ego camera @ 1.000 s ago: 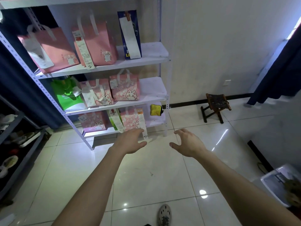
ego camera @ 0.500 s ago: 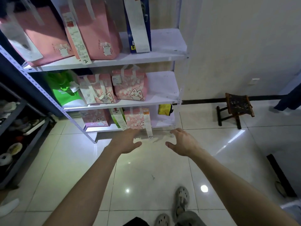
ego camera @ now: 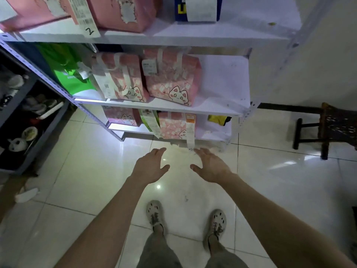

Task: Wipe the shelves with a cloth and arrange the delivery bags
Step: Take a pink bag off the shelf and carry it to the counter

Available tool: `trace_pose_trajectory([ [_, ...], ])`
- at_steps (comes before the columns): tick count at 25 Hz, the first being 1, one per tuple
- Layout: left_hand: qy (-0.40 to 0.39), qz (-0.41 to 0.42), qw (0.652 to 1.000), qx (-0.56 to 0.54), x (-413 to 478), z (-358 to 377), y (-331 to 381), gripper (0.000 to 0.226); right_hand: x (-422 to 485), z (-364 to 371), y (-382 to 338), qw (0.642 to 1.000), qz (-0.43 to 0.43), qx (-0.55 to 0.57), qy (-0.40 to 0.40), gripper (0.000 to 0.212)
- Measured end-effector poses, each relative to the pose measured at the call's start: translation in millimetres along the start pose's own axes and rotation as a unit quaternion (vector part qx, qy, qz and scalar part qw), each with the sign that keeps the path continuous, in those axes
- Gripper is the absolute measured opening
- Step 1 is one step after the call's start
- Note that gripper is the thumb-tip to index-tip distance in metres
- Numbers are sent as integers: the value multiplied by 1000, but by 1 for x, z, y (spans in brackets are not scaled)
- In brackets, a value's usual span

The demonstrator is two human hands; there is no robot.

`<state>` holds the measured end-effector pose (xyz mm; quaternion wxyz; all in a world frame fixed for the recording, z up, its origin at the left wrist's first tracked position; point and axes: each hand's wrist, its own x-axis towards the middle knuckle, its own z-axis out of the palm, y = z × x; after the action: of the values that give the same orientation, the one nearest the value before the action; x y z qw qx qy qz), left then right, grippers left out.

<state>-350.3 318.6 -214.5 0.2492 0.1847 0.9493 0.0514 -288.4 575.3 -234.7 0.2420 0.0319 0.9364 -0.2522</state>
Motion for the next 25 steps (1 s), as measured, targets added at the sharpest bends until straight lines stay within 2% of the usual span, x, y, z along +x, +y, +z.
trace_pose_trajectory([
  [5,-51,5,998,-22,79,35,-49,78,73,41,5,998,60,31,-12,73],
  [12,-96,-41,973,-208,204,131,-103,95,197,112,36,978,170,119,18,70],
  [15,-106,-64,958,-260,260,180,-123,104,257,144,59,959,214,170,70,75],
  [18,-59,-80,952,-289,322,218,-142,111,318,166,85,936,247,199,150,74],
  [21,18,-78,919,-386,366,233,-154,122,362,173,105,926,248,216,186,72],
  [23,35,-41,908,-415,386,242,-162,116,383,178,118,927,238,218,191,64],
  [25,52,-33,908,-414,392,243,-168,100,391,182,125,924,239,219,203,49],
])
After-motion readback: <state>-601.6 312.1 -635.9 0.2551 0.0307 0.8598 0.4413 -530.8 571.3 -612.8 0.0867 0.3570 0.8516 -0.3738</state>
